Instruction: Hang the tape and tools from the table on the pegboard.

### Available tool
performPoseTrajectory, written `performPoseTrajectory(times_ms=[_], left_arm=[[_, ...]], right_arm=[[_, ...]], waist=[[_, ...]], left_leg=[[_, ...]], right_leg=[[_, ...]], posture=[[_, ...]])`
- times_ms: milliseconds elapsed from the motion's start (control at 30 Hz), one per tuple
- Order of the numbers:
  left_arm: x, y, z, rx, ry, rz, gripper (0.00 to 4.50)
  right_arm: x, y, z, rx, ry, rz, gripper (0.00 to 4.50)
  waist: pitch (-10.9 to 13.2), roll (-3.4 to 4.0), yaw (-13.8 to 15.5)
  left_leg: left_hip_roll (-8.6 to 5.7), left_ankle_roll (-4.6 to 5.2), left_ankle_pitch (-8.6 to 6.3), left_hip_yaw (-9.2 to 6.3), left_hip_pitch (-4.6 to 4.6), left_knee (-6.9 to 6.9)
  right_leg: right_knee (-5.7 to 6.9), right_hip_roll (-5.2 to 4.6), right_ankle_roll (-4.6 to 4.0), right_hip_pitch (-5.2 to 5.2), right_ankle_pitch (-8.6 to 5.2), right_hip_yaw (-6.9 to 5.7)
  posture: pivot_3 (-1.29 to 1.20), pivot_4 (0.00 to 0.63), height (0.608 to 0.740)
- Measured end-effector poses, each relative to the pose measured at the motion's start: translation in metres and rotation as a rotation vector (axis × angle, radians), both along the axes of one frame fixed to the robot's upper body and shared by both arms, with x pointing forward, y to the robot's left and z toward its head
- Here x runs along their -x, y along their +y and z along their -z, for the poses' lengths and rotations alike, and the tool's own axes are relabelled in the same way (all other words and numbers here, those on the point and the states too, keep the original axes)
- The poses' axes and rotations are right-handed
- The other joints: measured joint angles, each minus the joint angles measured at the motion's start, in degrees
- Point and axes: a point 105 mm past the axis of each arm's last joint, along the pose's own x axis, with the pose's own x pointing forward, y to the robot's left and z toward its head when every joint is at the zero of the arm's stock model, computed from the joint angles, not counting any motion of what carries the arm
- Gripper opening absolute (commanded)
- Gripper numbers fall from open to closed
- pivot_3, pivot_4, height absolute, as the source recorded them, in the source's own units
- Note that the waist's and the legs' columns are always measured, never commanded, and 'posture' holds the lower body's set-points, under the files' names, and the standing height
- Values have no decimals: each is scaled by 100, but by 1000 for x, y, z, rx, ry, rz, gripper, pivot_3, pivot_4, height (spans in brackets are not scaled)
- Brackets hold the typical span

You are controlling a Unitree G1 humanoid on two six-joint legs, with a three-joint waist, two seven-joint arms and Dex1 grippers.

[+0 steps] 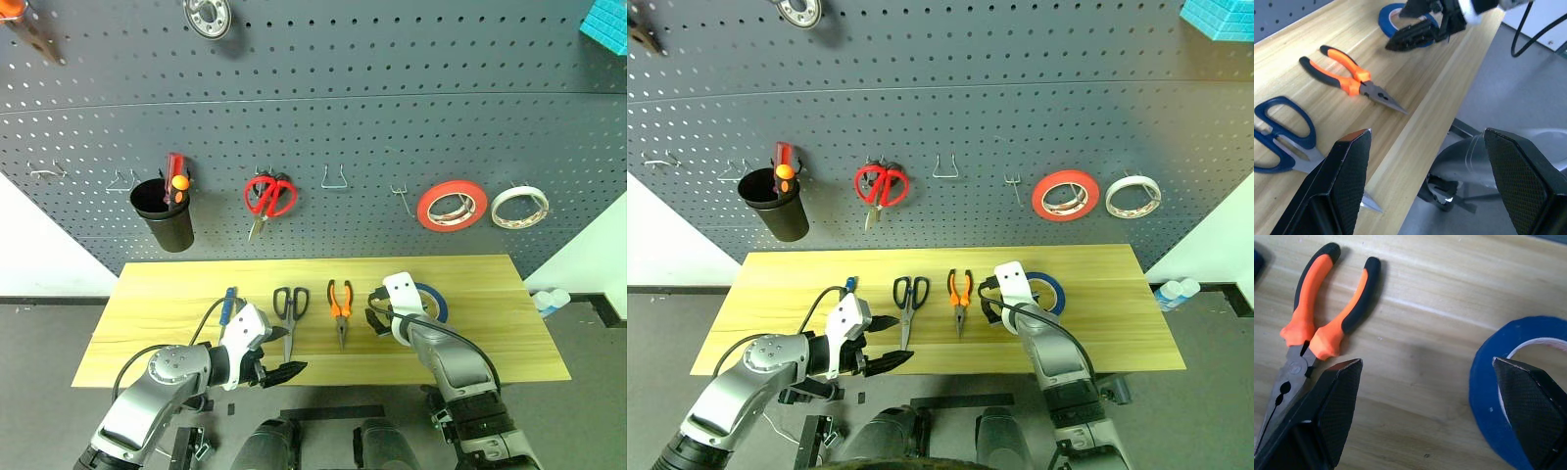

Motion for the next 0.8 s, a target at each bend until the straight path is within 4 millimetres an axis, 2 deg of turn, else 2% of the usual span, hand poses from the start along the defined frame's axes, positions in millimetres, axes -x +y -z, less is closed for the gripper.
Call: performPoseTrajectory(times_ms=[500, 800], left_arm=[[6, 7, -5, -10, 17, -9, 3821], [5, 10, -6, -23, 13, -10, 3821]], right_arm=[[-8, -17, 7, 22, 28, 74, 4500], [-8, -19, 8, 25, 37, 88, 4500]], waist=[[8, -8, 18], [14, -11, 19]], left_leg=[[0, -3, 2, 1, 0, -24], [0, -5, 3, 3, 0, -31]], right_leg=[[-14, -1, 0, -4, 0, 2], [-18, -1, 0, -6, 0, 5]], posture=[[-30, 136, 717], [-24, 144, 717]])
